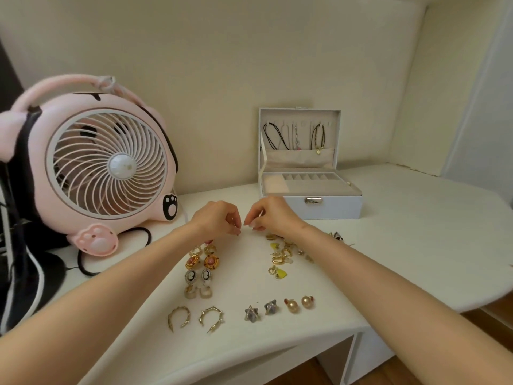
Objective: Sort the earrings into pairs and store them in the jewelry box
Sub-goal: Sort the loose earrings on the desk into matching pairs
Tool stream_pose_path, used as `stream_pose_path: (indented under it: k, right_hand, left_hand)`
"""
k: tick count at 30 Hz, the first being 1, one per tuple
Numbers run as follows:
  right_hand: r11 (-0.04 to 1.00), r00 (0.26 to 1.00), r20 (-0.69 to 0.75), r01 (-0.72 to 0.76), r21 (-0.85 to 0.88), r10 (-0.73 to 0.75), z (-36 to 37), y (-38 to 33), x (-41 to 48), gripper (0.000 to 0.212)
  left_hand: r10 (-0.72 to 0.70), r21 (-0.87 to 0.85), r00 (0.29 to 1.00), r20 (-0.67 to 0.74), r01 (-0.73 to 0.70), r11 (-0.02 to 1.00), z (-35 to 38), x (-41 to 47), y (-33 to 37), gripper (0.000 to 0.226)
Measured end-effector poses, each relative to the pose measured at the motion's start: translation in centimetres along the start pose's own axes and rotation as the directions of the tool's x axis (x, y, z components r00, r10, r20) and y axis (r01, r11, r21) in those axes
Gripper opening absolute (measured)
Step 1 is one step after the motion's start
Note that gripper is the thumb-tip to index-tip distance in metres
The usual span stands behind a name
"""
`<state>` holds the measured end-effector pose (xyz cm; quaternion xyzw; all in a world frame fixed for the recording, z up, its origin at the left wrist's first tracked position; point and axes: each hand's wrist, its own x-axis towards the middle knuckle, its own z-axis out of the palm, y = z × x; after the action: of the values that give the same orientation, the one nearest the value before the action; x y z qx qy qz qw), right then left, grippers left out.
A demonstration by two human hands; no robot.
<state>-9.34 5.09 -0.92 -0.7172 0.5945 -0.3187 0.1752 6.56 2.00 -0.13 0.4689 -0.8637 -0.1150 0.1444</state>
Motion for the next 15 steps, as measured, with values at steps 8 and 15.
stream_pose_path:
  k: [8, 15]
  right_hand:
    - [1.000, 0.995, 0.093, 0.021, -0.008, -0.020, 1.6, -0.4, 0.3, 0.039]
    - [0.999, 0.996, 0.077, 0.049, 0.008, -0.050, 2.4, -0.7, 0.9, 0.056]
  left_hand:
    - [0.017, 0.132, 0.999, 0.036, -0.022, 0.991, -0.1, 0.2, -0.9, 0.008]
    - [0.071, 0.216, 0.997, 0.016, -0.073, 0.974, -0.4, 0.2, -1.4, 0.004]
